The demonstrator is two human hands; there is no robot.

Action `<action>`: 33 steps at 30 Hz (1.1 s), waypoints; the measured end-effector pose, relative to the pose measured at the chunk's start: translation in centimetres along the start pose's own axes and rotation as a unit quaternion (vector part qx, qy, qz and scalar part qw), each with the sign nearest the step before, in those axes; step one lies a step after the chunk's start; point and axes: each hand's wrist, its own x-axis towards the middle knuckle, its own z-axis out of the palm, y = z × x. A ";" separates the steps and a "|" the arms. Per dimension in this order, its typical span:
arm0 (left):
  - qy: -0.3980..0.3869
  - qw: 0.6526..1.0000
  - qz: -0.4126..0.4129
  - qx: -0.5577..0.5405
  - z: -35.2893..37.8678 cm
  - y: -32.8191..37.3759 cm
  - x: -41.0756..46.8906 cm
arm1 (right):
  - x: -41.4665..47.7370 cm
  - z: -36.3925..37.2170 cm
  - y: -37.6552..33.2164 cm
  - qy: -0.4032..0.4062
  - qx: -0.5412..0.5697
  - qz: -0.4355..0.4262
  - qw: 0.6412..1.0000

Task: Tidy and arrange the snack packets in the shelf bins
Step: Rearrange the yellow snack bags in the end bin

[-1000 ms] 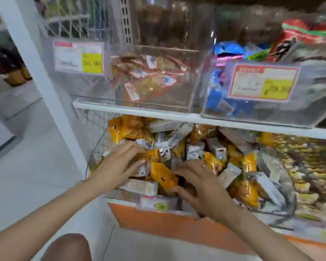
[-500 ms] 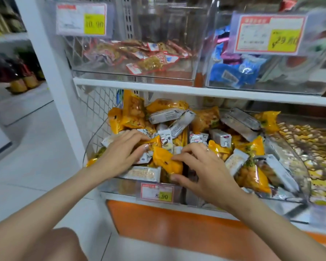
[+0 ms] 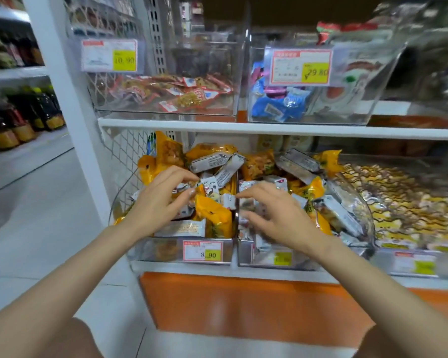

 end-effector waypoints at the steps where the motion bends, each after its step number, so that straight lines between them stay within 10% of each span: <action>1: 0.000 1.000 0.008 0.003 -0.1 0.7 0.3 | -0.2 -0.7 0.4 0.012 -0.022 0.008 1.000; 15: -0.309 0.919 0.117 0.214 5.3 10.4 3.1 | -4.0 -7.2 4.0 -0.043 -0.183 0.103 0.977; 33: -0.176 0.959 -0.006 0.220 8.6 10.0 7.8 | -2.1 -3.8 5.1 -0.149 -0.299 0.070 0.940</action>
